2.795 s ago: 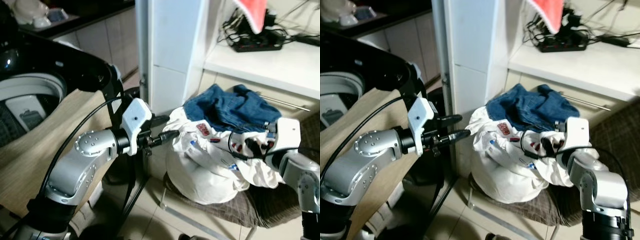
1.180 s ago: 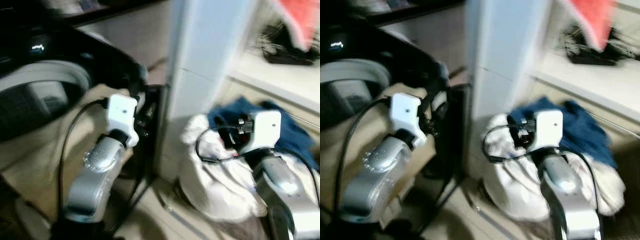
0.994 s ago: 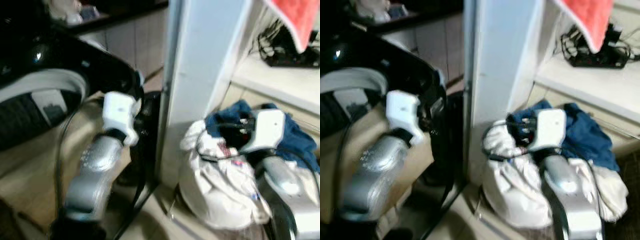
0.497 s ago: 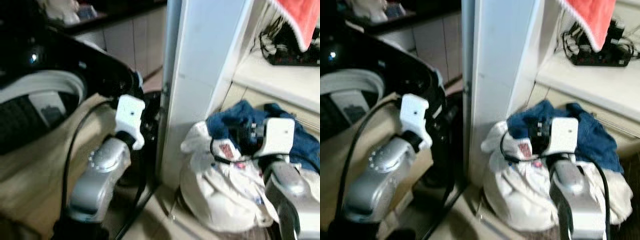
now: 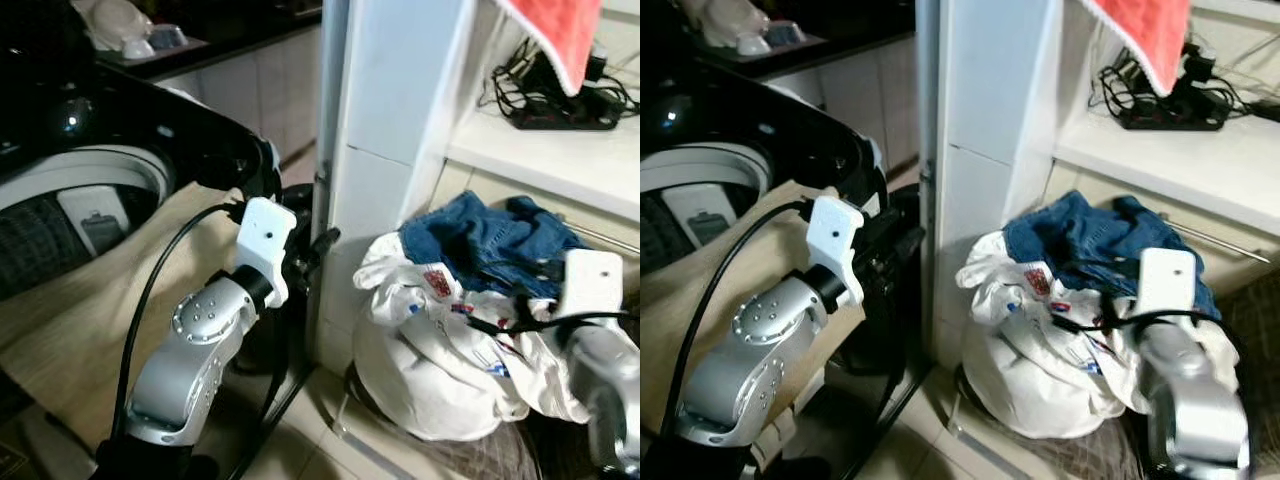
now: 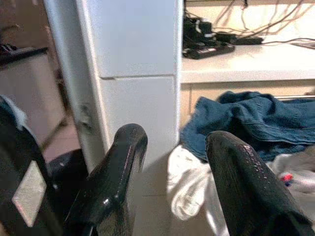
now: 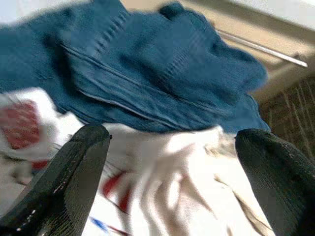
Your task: Clothes washing
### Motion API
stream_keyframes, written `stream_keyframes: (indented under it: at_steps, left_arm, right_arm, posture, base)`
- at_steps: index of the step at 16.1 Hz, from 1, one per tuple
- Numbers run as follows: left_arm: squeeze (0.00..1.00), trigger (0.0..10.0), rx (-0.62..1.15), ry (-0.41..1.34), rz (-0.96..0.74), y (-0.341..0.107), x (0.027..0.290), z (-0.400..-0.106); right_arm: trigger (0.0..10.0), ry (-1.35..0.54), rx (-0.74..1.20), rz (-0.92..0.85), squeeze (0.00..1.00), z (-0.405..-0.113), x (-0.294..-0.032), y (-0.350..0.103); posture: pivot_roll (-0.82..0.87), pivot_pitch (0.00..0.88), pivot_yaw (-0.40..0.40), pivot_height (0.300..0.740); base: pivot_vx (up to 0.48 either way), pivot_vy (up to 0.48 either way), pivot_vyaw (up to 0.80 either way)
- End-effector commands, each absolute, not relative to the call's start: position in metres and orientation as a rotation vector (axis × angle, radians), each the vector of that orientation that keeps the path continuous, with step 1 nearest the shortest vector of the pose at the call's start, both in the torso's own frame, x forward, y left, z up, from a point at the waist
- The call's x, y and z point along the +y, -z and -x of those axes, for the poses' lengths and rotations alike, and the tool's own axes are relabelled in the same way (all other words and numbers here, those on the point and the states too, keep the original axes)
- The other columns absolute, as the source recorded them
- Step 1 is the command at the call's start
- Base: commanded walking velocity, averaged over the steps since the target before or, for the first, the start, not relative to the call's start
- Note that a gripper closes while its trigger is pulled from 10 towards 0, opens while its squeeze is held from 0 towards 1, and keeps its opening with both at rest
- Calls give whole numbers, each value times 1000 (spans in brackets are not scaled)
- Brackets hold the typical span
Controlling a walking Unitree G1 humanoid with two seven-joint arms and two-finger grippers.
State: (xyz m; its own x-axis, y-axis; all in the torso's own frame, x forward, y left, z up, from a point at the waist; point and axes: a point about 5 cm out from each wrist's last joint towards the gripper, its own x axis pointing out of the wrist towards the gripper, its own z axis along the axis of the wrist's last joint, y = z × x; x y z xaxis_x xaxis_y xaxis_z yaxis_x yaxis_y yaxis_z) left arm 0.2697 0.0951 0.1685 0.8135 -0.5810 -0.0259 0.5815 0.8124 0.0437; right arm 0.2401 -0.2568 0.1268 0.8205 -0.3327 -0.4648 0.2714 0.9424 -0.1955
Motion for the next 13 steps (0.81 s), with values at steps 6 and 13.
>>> stream_keyframes:
  at_steps: [6,13]
  left_arm:
    - [0,10000,50,905,-30,-169,82,-247]
    - [0,10000,76,1032,-35,-169,84,-237]
  right_arm:
    - [10000,274,691,-8,1000,-241,-276,-107]
    - [0,236,752,-109,0,-238,-272,-92]
  posture:
    - [-98,0,-17,740]
    - [-90,0,-22,740]
  base:
    - [0,0,0]
    - [0,0,0]
